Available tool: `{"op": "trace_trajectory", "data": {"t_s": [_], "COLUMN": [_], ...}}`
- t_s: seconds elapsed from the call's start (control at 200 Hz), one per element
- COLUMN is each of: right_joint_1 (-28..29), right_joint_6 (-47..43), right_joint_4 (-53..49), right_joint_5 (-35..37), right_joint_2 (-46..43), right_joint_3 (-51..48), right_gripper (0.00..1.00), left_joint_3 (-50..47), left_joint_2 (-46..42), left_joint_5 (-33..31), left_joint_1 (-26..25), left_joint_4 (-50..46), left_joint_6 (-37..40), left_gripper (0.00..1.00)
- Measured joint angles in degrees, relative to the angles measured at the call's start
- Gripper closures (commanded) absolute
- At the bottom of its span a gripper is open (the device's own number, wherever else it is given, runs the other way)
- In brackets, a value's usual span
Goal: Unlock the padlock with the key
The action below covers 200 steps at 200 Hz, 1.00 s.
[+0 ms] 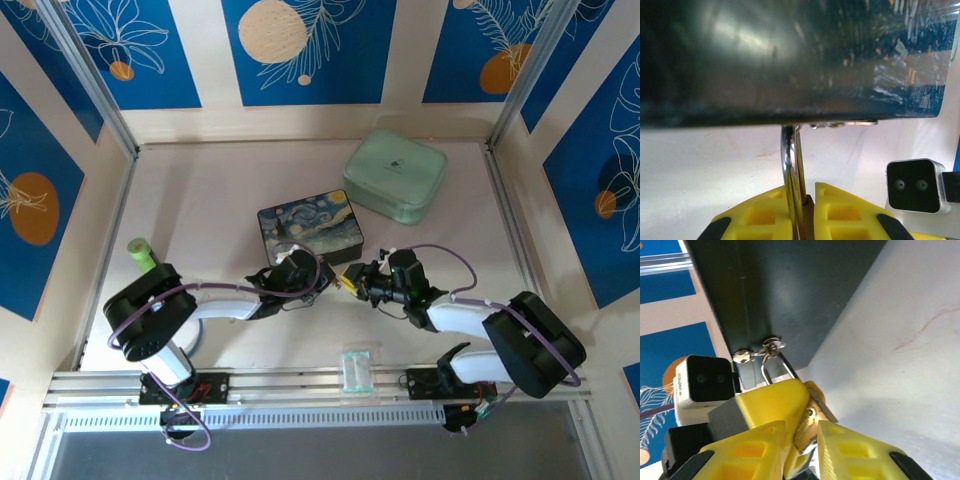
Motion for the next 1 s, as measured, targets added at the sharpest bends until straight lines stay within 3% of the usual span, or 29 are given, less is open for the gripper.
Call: {"op": "trace_trajectory", "data": {"t_s": [0.095, 0.29, 0.46, 0.9, 1.001], "right_joint_1": [0.5, 1.86, 3.02, 5.73, 6.19], "right_joint_6": [-2.56, -10.56, -13.33, -14.36, -17.55], "right_joint_4": [-4.7, -15.54, -18.25, -18.36, -22.25], "right_joint_5": [1.09, 1.92, 1.88, 4.07, 5.51], "right_joint_2": [-2.27, -5.4, -4.11, -0.24, -0.5], "right_joint_3": [0.13, 3.39, 5.35, 7.19, 9.33], "right_gripper": [0.79, 0.93, 0.97, 0.99, 0.91], "left_joint_3": [0.0, 0.0, 0.0, -0.63, -0.63], "left_joint_2": [0.02, 0.02, 0.02, 0.02, 0.0], "left_joint_5": [0.35, 1.36, 1.42, 1.44, 1.55], "left_joint_1": [0.02, 0.02, 0.02, 0.15, 0.17], "left_joint_4": [-0.07, -0.02, 0.0, -0.02, -0.07], "left_joint_6": [0.26, 1.07, 1.09, 3.04, 3.06], "left_gripper": [1.0, 1.0, 1.0, 1.0, 1.0]}}
